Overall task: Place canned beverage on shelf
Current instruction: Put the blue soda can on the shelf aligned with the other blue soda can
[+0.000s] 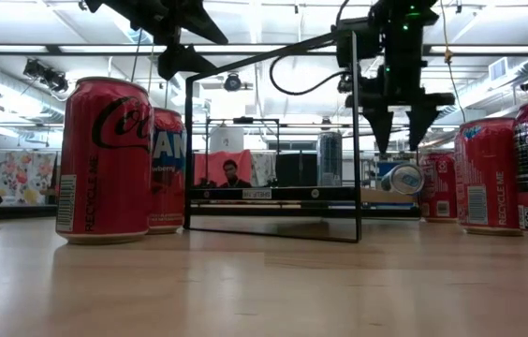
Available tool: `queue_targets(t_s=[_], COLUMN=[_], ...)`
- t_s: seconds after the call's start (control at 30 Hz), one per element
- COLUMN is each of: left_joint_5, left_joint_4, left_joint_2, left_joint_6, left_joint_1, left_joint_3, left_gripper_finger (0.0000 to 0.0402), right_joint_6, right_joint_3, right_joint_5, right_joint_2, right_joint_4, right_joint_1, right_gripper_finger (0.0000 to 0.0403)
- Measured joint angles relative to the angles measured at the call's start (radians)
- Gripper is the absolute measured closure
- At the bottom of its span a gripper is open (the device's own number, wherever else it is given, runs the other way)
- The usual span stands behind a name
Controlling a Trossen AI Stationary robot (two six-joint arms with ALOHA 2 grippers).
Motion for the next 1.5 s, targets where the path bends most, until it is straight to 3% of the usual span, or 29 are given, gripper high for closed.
queue_targets(t_s=[0.3,1.07,1.5], left_joint_5=[0.0,0.0,0.0], left_joint_4=[-0.001,-0.001,-0.001], left_joint_2=[0.0,0.0,0.0], left_joint_6=[0.018,0.026,0.025], left_joint_1=[0.0,0.0,0.0], left_joint_3=[0.0,0.0,0.0], left_gripper_finger=[0.0084,0.0084,0.0084], right_joint_6=[0.119,0.234,0.232], right_joint_3=[-0.123,-0.296,-0.313], right_joint_5=[0.026,0.055,0.08], right_joint_2=[-0.036,-0.035,-0.035], right_joint_4=[0.104,0.358,0.388], right_joint_1=[0.033,0.026,0.023], right_gripper_finger=[0.0098,0.0099,0.0146])
